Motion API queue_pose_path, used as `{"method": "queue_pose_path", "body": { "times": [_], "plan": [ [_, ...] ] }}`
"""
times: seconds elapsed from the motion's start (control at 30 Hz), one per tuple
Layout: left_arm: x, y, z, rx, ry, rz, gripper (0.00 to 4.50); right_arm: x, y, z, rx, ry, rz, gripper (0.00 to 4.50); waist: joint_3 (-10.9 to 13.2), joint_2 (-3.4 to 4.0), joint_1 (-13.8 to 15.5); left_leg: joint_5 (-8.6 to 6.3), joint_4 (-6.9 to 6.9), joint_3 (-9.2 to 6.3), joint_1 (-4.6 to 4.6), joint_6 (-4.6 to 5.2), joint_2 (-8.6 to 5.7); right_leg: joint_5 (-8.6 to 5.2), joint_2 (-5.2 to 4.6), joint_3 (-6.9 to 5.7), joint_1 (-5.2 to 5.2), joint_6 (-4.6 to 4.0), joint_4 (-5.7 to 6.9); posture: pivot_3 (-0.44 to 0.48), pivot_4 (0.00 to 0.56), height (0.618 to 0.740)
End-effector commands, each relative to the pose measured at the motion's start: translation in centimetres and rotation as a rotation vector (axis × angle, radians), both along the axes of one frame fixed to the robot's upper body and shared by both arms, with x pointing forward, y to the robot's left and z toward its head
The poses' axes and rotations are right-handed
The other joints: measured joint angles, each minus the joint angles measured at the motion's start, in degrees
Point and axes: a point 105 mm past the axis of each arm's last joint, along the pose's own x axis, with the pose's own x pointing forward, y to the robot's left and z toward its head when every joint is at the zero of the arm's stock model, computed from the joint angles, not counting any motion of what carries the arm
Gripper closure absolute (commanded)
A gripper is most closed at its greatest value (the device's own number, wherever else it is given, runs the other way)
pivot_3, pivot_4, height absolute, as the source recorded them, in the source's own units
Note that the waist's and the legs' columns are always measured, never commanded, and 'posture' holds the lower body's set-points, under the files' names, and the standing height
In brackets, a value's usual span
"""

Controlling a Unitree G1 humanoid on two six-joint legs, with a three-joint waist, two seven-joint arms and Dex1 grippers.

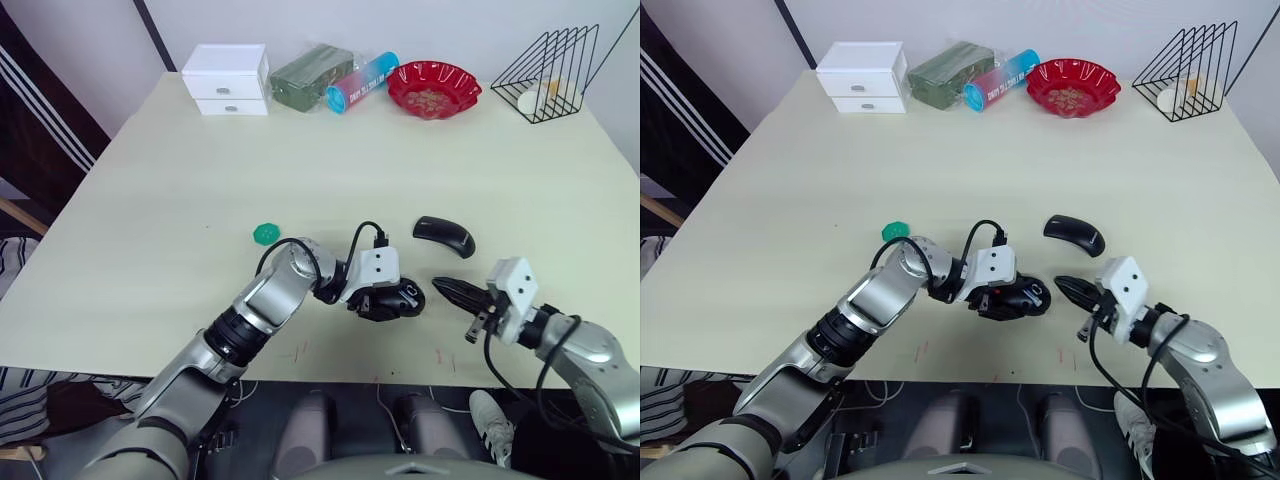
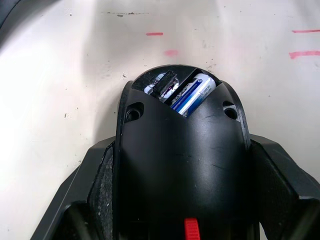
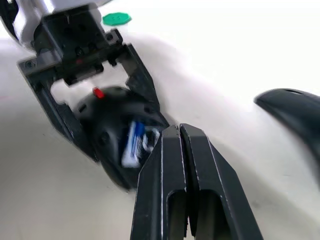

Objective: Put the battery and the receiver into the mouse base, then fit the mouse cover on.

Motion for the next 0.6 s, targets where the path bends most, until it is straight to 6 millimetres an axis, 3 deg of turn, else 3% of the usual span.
{"method": "queue_pose_path", "body": {
  "times": [0.03, 0.13, 0.17, 0.23, 0.4, 0.43, 0.47, 0.5, 0.6],
  "plan": [
    [-0.3, 0.2, -0.7, 0.020, 0.021, -0.007, 1.55, -0.7, -2.1, 0.3, -0.066, -0.047, -0.004, 4.47, 0.0, 0.00, 0.0, 0.00, 0.00, 0.01, 0.01, 0.00, 0.00, 0.00, 0.00, 0.01, 0.00, 0.00, 0.00, 0.000, 0.150, 0.740],
    [-0.2, 0.3, -0.6, 0.019, 0.019, -0.005, 1.55, -1.5, -3.5, 0.8, -0.007, -0.002, 0.013, 4.47, 0.0, 0.01, -0.1, 0.00, 0.00, 0.03, 0.02, 0.00, 0.00, 0.00, 0.00, 0.04, 0.00, 0.00, 0.01, 0.000, 0.150, 0.740],
    [-0.2, 0.3, -0.6, 0.019, 0.019, -0.005, 1.55, -1.9, -3.7, 1.2, 0.030, 0.008, 0.042, 4.08, 0.0, 0.01, -0.1, 0.00, 0.00, 0.03, 0.03, 0.00, 0.00, 0.00, 0.00, 0.05, 0.00, 0.00, 0.01, 0.000, 0.150, 0.740],
    [-0.2, 0.3, -0.6, 0.018, 0.019, -0.006, 1.55, -2.4, -3.8, 1.7, 0.054, 0.008, 0.078, 3.72, 0.0, 0.02, -0.1, 0.00, 0.00, 0.03, 0.05, 0.00, 0.00, 0.00, 0.01, 0.07, 0.01, 0.00, 0.03, 0.000, 0.150, 0.740],
    [-0.1, 0.3, -0.4, 0.011, 0.014, -0.001, 1.55, -2.9, -4.3, 2.2, 0.059, -0.041, 0.142, 1.42, 0.0, 0.02, -0.1, 0.00, 0.00, 0.06, 0.04, 0.00, 0.00, 0.00, 0.01, 0.10, 0.02, 0.00, 0.00, 0.000, 0.150, 0.740],
    [0.0, 0.3, -0.3, 0.007, 0.013, 0.003, 0.51, -3.1, -4.2, 2.0, 0.062, -0.039, 0.154, 0.88, 0.0, 0.02, 0.0, 0.00, 0.00, 0.07, 0.04, 0.00, 0.00, 0.00, 0.00, 0.12, 0.02, 0.01, 0.00, 0.000, 0.150, 0.740],
    [0.0, 0.3, -0.2, 0.005, 0.013, 0.006, 0.12, -3.2, -4.1, 1.9, 0.064, -0.036, 0.163, 0.34, 0.0, 0.02, 0.0, 0.00, 0.02, 0.08, 0.04, 0.00, -0.01, 0.00, 0.00, 0.12, 0.02, 0.01, 0.00, 0.000, 0.150, 0.740],
    [0.1, 0.3, 0.0, -0.003, 0.010, 0.016, 0.01, -3.2, -4.1, 1.7, 0.058, -0.038, 0.168, 0.07, 0.0, 0.02, 0.0, 0.00, 0.02, 0.08, 0.05, 0.00, -0.01, 0.00, 0.00, 0.12, 0.02, 0.01, 0.00, 0.000, 0.150, 0.740],
    [0.2, 0.3, 0.4, -0.016, 0.002, 0.019, 0.01, -3.2, -4.0, 1.5, 0.060, -0.046, 0.170, 0.07, 0.0, 0.02, 0.0, 0.00, 0.04, 0.15, 0.05, 0.00, -0.02, 0.00, -0.02, 0.20, 0.02, 0.02, 0.00, 0.000, 0.150, 0.740]
  ]
}}
